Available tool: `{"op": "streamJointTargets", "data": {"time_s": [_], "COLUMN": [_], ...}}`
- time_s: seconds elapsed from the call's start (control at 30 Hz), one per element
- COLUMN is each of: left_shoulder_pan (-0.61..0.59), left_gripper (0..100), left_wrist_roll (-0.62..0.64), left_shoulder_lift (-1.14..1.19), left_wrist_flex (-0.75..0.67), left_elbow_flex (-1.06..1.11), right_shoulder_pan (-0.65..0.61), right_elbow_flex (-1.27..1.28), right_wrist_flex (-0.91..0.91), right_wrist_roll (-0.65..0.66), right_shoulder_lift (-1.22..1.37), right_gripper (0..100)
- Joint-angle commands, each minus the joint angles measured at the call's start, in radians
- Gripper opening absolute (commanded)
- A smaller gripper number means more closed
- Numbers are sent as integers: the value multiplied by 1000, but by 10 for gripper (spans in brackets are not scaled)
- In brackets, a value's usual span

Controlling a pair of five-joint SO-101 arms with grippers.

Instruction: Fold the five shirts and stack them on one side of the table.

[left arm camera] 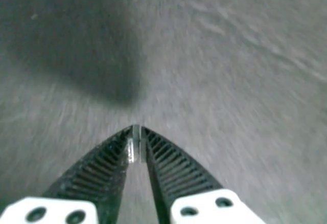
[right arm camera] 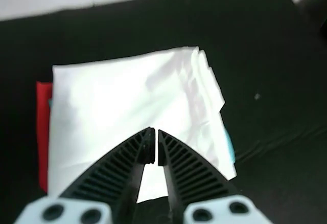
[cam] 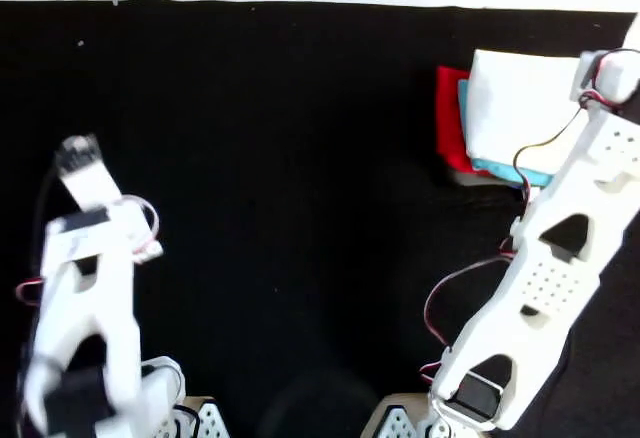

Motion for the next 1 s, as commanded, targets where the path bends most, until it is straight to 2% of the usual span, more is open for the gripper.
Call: {"op": "streamJointTargets", "data": {"time_s": [0.0,0.1,0.27,0.47,0.73,0.87,0.97], "left_shoulder_pan": [-4,-5,-5,-4,-8,-2,85], "left_gripper": [34,34,34,34,34,37,37], "left_wrist_roll": [-8,-8,-8,-6,-5,-5,-5], "left_shoulder_lift": [-222,-387,-647,-883,-1198,-1368,-1346], "left_wrist_flex": [269,336,410,419,422,416,385], "left_elbow_flex": [-93,-56,88,243,492,599,668], "right_shoulder_pan": [-24,-31,-93,-217,-236,-236,-236], "right_elbow_flex": [38,325,983,1613,2253,2531,2709], "right_wrist_flex": [18,18,13,-2,-185,-337,-456], "right_wrist_roll": [11,11,11,9,8,8,8], "right_shoulder_lift": [-186,-380,-831,-1260,-1653,-1825,-1937], "right_gripper": [22,22,19,19,19,19,19]}}
